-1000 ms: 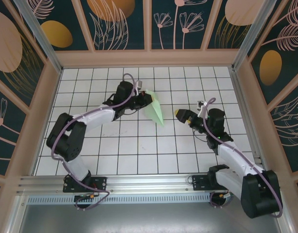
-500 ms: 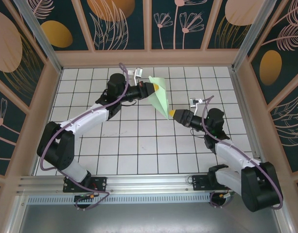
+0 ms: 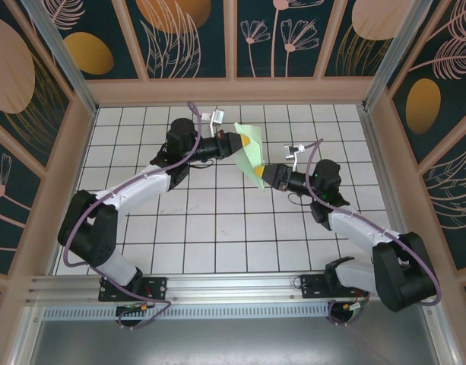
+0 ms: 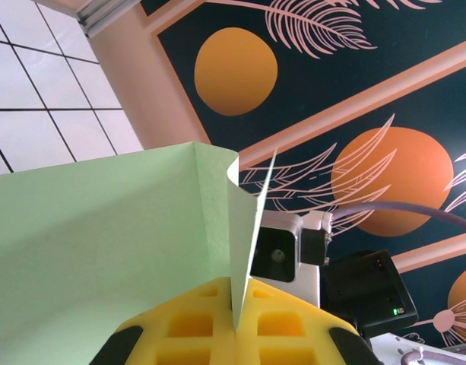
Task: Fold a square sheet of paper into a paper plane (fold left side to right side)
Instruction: Turn over the paper at the center of the table.
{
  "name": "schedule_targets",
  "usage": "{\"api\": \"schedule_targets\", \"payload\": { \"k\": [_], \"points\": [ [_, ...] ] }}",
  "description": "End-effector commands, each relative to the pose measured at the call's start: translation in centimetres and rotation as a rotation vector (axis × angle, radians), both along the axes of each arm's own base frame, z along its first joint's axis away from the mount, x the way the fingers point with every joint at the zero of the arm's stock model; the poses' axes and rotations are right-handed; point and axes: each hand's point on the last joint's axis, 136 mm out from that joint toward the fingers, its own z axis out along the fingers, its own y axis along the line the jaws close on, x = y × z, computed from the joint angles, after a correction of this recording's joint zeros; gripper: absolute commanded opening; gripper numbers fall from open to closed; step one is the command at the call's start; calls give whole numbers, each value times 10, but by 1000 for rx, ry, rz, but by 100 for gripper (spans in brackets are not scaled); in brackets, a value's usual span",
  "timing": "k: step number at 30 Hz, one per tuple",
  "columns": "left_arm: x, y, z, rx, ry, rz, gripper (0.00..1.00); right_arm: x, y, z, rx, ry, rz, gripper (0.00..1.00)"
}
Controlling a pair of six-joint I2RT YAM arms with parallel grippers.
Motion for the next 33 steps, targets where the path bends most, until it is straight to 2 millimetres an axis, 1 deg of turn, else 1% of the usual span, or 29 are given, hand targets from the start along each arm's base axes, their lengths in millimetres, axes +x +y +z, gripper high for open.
{"api": "schedule_targets", "payload": {
  "k": [1, 5, 9, 10, 12, 14, 17, 20, 22, 24, 27, 28, 30, 33],
  "points": [
    [-5, -1, 1, -11, -9, -23, 6, 2, 2, 14, -10, -68, 0, 42],
    [-3, -2, -6, 9, 4, -19, 10, 5, 1, 8, -46, -57, -16, 26],
    [3, 2, -17, 68, 3, 25, 25, 11, -1, -1, -111, -50, -50, 8],
    [6, 6, -19, 97, -5, 59, 29, 12, -3, -3, -128, -55, -61, 5],
    [12, 17, -23, 165, -27, 130, 40, 15, -5, -5, -166, -65, -89, 2],
    [17, 32, -24, 245, -53, 217, 46, 21, -9, -12, -247, -71, -128, 1],
    [22, 67, -17, 372, -109, 383, 55, 30, -15, -27, -447, -92, -207, 1],
    [22, 114, -2, 466, -161, 598, 59, 39, -23, -46, -739, -124, -304, 1],
    [16, 149, 8, 495, -182, 746, 61, 40, -27, -59, -979, -158, -371, 1],
    [6, 176, 19, 490, -197, 865, 63, 42, -38, -70, -1196, -177, -463, 1],
    [-10, 213, 23, 479, -196, 1015, 63, 43, -44, -78, -1454, -225, -555, 2],
    [-16, 224, 25, 471, -192, 1058, 63, 42, -43, -79, -1534, -253, -578, 3],
    [-24, 239, 26, 461, -190, 1114, 63, 42, -40, -81, -1671, -309, -620, 3],
    [-32, 251, 27, 455, -187, 1158, 64, 41, -32, -91, -1842, -377, -631, 3]
  ]
}}
